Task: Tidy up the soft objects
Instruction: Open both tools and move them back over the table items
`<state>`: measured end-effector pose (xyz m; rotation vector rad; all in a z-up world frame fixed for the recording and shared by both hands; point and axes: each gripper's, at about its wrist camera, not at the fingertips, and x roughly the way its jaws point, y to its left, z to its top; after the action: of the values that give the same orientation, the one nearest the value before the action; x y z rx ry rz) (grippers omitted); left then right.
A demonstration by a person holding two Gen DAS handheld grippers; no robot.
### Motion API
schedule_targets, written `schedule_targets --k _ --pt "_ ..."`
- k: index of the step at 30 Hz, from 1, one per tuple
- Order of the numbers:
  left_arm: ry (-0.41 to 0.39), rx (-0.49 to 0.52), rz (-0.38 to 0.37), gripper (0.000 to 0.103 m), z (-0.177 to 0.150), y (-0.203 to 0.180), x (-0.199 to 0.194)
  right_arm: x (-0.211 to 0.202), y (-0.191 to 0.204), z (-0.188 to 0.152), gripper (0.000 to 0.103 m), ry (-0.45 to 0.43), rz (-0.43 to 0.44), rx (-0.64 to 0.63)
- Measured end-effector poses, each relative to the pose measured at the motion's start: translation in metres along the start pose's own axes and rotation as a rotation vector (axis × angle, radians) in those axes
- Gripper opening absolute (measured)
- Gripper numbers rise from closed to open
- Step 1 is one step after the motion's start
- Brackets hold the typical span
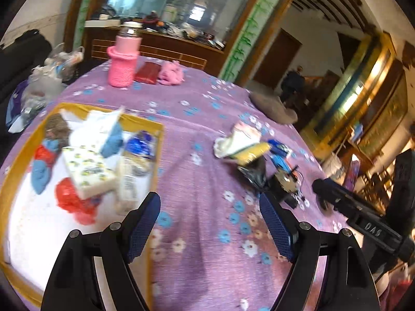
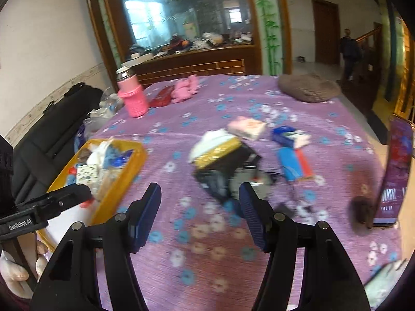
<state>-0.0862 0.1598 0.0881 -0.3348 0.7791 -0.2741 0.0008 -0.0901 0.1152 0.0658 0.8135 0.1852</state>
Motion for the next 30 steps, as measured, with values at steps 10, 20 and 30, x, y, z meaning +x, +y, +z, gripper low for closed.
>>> schedule_targets --k 10,20,30 --pt "0.002 0.036 0.046 0.079 0.013 -0.023 0.028 -0.007 -0.041 0.006 0.075 -0.060 -0.142 -0.027" --pt "0.066 0.034 0.064 0.079 0.017 -0.026 0.075 0.030 -0.057 0.033 0.075 -0.062 -0.123 -0.041" --pt "0.057 0.015 0.145 0.079 0.033 -0.008 0.076 0.055 -0.103 0.045 0.075 -0.106 -0.102 0.037"
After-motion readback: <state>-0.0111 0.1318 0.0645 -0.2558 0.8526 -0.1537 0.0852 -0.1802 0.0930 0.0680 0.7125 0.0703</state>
